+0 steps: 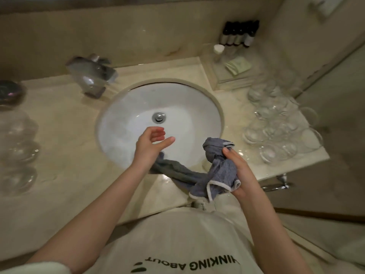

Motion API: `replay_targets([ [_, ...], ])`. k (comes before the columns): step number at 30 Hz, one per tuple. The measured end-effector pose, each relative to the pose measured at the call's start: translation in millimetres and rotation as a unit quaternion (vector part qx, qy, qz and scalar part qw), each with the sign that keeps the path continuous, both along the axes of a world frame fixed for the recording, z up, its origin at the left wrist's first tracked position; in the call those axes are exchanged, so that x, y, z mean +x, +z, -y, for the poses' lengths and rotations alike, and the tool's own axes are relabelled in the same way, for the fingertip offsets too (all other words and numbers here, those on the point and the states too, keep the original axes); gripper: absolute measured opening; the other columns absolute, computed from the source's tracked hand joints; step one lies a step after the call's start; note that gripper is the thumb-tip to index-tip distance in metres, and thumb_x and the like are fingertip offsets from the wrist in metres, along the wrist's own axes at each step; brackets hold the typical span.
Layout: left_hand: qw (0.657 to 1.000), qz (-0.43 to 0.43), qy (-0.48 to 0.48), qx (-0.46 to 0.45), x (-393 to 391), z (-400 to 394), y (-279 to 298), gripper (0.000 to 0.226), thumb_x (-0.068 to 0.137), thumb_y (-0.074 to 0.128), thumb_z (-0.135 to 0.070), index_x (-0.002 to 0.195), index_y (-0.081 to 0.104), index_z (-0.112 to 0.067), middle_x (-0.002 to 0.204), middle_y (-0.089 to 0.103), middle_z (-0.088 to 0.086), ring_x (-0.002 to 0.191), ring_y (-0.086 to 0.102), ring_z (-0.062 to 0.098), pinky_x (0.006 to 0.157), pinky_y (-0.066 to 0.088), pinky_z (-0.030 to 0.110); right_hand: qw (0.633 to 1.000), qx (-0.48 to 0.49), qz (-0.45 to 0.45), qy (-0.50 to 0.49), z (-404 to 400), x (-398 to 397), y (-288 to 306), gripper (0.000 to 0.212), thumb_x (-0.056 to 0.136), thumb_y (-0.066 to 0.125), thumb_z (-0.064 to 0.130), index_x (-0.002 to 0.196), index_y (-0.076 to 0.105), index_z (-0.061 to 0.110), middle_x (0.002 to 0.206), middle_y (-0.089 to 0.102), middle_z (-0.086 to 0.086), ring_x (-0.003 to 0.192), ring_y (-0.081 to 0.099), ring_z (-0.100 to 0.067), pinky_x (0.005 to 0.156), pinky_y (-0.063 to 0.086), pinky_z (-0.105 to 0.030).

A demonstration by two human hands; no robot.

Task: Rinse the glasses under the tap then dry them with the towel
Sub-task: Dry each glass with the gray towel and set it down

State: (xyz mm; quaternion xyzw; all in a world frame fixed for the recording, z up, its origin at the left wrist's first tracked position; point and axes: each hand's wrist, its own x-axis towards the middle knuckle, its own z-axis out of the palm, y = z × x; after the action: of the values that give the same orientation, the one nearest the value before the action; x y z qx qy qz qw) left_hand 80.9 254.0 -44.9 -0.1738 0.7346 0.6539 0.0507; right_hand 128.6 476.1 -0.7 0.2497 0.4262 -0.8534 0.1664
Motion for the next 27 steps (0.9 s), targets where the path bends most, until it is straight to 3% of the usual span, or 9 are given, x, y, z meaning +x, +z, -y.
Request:
replay_targets([
  [5, 0.996, -0.001, -0.083, -0.011, -33, -77, -3, 0.042, 0.074, 0.084, -0.019, 0.110, 0.060, -0.014, 0.109, 0.068, 0.002, 0.103, 0.064, 0.015, 0.093, 0.050, 0.026, 0.999, 0.005, 0.002, -0.040, -54, -2, 5, 0.021, 0.083, 0.057, 0.022, 0.101, 0.062, 0.011, 0.079, 0.069, -0.004, 0.065, 0.066, -0.013, 0.057, 0.053, -0.024],
  [13, 0.982, -0.002, -0.186, -0.038, -68, -173, -8, 0.048, 0.074, 0.084, -0.022, 0.114, 0.060, -0.013, 0.112, 0.065, 0.001, 0.104, 0.061, 0.012, 0.091, 0.048, 0.021, 0.997, 0.006, -0.001, -0.073, -115, -6, 9, 0.032, 0.082, 0.061, 0.022, 0.110, 0.062, 0.007, 0.090, 0.066, -0.010, 0.072, 0.065, -0.018, 0.062, 0.055, -0.027],
  [17, 0.974, -0.007, -0.220, -0.053, -78, -198, -11, 0.049, 0.073, 0.085, -0.020, 0.115, 0.060, -0.013, 0.113, 0.064, -0.001, 0.104, 0.060, 0.011, 0.089, 0.046, 0.018, 0.997, 0.000, -0.010, -0.075, -129, -13, 11, 0.039, 0.084, 0.061, 0.019, 0.120, 0.060, 0.004, 0.100, 0.065, -0.015, 0.080, 0.064, -0.022, 0.068, 0.057, -0.029],
  [27, 0.943, 0.003, -0.327, -0.062, -90, -220, -19, 0.075, 0.071, 0.084, -0.011, 0.138, 0.049, -0.016, 0.131, 0.055, -0.001, 0.121, 0.050, 0.012, 0.099, 0.041, 0.026, 0.997, 0.023, -0.019, -0.072, -149, -19, 17, 0.031, 0.081, 0.060, 0.018, 0.110, 0.062, 0.006, 0.088, 0.067, -0.012, 0.070, 0.066, -0.018, 0.062, 0.056, -0.026],
])
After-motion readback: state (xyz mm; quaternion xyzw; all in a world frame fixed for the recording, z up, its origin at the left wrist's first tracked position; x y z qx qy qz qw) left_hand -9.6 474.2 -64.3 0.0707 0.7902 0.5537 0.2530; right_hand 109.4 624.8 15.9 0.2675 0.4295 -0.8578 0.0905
